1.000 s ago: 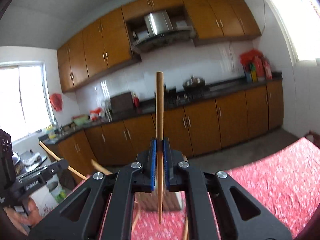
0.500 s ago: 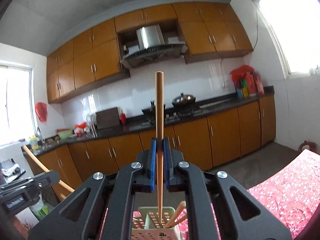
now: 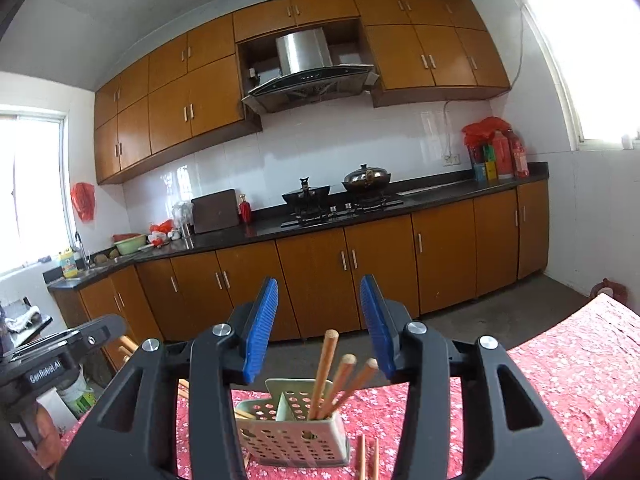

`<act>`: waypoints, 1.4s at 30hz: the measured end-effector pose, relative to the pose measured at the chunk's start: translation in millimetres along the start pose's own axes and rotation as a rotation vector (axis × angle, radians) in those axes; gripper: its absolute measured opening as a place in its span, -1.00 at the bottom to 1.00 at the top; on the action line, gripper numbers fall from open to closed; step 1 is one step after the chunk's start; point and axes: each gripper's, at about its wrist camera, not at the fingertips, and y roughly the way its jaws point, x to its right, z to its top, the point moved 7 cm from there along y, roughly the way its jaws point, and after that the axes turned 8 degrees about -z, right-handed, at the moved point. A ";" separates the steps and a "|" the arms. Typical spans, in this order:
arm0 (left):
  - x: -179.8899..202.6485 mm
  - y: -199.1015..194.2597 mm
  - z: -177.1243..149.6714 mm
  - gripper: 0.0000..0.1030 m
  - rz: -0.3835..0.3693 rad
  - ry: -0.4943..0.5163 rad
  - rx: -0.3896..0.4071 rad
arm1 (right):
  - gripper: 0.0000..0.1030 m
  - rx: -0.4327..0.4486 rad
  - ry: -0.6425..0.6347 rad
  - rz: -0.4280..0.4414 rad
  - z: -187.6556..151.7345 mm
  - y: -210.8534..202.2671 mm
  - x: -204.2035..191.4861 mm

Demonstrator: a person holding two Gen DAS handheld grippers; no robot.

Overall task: Organize utensils
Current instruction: 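Lower the chopsticks into the holder and open both tools, then return to the table and close each tool on another bamboo chopstick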

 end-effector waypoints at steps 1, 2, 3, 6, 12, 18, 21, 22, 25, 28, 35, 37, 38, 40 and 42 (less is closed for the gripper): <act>-0.6 -5.6 1.0 -0.62 0.003 -0.003 0.008 | -0.13 -0.003 0.002 -0.012 1.4 -5.8 5.4; -3.9 -14.8 2.1 -0.61 0.012 -0.008 0.021 | -0.13 -0.006 0.003 -0.021 1.5 -10.6 10.5; -5.5 -21.6 2.2 -0.60 0.019 -0.012 0.028 | -0.12 -0.011 0.006 -0.031 0.4 -15.9 16.7; -16.9 -44.9 -5.9 -0.58 0.045 -0.032 0.044 | -0.12 -0.056 0.012 -0.082 -14.1 -27.0 40.6; -60.7 -55.1 -71.1 -0.52 0.149 -0.071 -0.073 | -0.16 -0.340 -0.006 -0.168 -98.7 -8.1 81.7; -92.8 -28.3 -167.8 -0.54 0.174 -0.129 -0.315 | -0.62 -0.686 -0.052 -0.065 -209.9 9.7 66.4; -92.6 -22.1 -198.2 -0.54 0.148 -0.150 -0.382 | -0.62 -0.733 -0.074 -0.032 -233.9 5.5 53.7; -91.8 -20.5 -205.0 -0.54 0.139 -0.154 -0.398 | -0.62 -0.747 -0.082 -0.026 -240.4 5.4 49.4; -86.7 -16.2 -216.7 -0.54 0.117 -0.163 -0.427 | -0.63 -0.774 -0.106 -0.032 -252.8 8.2 46.7; -79.9 -12.0 -223.9 -0.54 0.094 -0.170 -0.449 | -0.80 -0.778 -0.139 -0.049 -260.4 10.6 44.7; -60.3 2.7 -240.7 -0.61 0.032 -0.160 -0.509 | -0.85 -0.758 -0.107 -0.154 -253.9 20.5 71.8; -54.2 7.1 -246.2 -0.66 0.018 -0.151 -0.529 | -0.85 -0.756 -0.110 -0.154 -253.6 20.7 73.4; -51.0 9.6 -249.2 -0.67 0.016 -0.143 -0.541 | -0.85 -0.754 -0.114 -0.153 -253.9 20.7 72.9; -47.1 12.6 -253.2 -0.71 0.017 -0.132 -0.556 | -0.85 -0.750 -0.124 -0.154 -255.3 21.4 70.9; -43.3 17.6 -258.7 -0.73 0.020 -0.121 -0.574 | -0.85 -0.747 -0.127 -0.156 -255.8 21.6 69.8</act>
